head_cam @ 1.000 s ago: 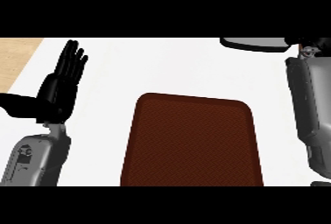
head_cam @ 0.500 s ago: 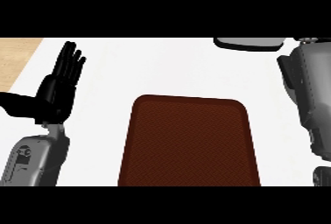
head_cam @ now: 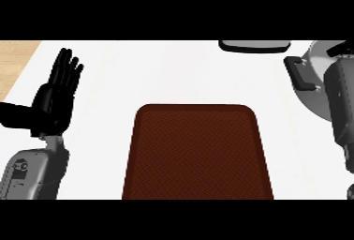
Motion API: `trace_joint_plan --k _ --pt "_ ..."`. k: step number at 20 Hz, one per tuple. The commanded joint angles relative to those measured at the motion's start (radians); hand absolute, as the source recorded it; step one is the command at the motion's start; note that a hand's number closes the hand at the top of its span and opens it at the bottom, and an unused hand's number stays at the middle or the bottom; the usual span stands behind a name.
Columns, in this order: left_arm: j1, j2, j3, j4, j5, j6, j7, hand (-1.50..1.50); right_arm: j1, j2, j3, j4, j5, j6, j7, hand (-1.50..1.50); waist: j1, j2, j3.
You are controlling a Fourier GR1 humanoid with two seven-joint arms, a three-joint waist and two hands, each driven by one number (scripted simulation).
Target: Pick the sweet potato from the tray and place it in the pot
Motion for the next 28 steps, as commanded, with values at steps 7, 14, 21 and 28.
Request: trace_joint_plan --k 7,14,21,28 --pt "0.023 0.004 0.018 0.000 0.016 -0.025 -0.010 0.00 0.062 -0.078 -0.090 0.154 -0.055 -0.241 0.009 1.50 -0.007 -0.001 0.000" --pt "0.038 0.007 0.025 -0.007 0.012 -0.027 -0.026 0.00 0.093 -0.104 -0.249 0.248 -0.239 -0.298 -0.101 1.50 -0.002 0.001 0.002" --pt "-0.025 0.012 0.019 -0.017 0.020 -0.025 0.048 0.00 0.118 -0.119 -0.352 0.337 -0.460 -0.398 -0.424 -1.50 0.010 0.008 0.005" --pt "-0.030 0.019 0.021 -0.043 0.017 -0.022 0.071 0.00 0.067 -0.073 -0.344 0.269 -0.541 -0.580 -0.577 -1.50 -0.003 -0.002 0.003"
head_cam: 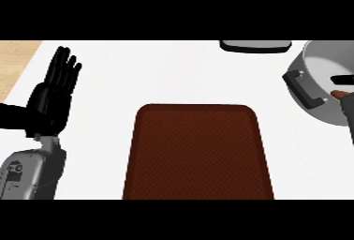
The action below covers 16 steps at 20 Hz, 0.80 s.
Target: Pick the sweet potato from the tray and place it in the pot
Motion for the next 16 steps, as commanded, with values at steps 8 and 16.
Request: trace_joint_plan --k 8,16 --pt "0.045 0.004 0.025 0.007 0.001 -0.003 -0.030 0.00 0.016 0.040 -0.117 -0.174 -0.342 -0.229 -0.281 -1.50 -0.029 -0.012 -0.001" --pt "0.049 0.000 0.035 0.030 -0.003 -0.001 -0.036 0.00 0.212 0.155 -0.076 -0.504 -0.590 -0.204 -0.454 -1.50 -0.055 -0.022 -0.004"
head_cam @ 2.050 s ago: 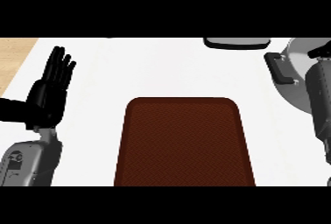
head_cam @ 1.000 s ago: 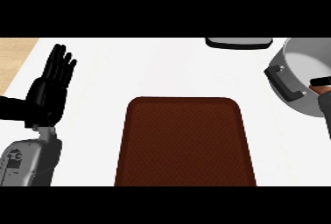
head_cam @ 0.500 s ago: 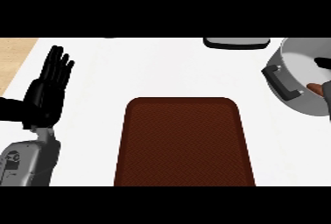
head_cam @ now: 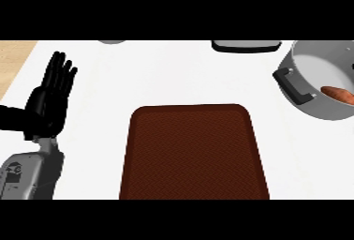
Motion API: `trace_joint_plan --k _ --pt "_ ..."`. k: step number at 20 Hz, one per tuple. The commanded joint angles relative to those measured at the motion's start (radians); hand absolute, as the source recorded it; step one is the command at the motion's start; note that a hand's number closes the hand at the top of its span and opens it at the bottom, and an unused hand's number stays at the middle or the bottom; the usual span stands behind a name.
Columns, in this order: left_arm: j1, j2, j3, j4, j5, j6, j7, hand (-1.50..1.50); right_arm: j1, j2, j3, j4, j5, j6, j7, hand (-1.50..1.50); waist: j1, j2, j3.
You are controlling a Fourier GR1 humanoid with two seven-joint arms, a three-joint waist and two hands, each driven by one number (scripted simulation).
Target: Pick the sweet potato from the tray and place it in the pot
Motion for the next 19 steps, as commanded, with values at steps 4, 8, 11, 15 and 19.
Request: trace_joint_plan --k 4,8,11,15,19 --pt "0.008 -0.048 -0.034 0.008 -0.047 0.042 -0.025 0.00 0.230 0.139 0.054 -0.342 -0.226 0.005 -0.107 -1.50 -0.009 -0.002 -0.001" --pt "0.044 -0.008 0.009 -0.029 -0.004 -0.001 -0.009 0.00 0.394 0.159 0.080 -0.565 -0.263 0.081 -0.072 -1.50 -0.008 -0.003 -0.002" --pt "0.048 0.005 0.015 -0.029 0.000 -0.029 -0.020 0.00 0.467 0.204 0.120 -0.690 -0.220 0.088 0.025 -1.50 0.000 -0.001 -0.002" --pt "0.034 -0.007 0.021 -0.009 0.007 -0.026 -0.022 0.00 0.640 0.261 0.119 -0.841 -0.324 0.126 -0.008 -1.50 -0.003 0.000 -0.001" --pt "0.056 -0.019 0.001 -0.064 -0.021 -0.005 0.001 0.00 0.747 0.244 0.119 -0.951 -0.369 0.188 0.025 -1.50 0.001 0.000 -0.001"
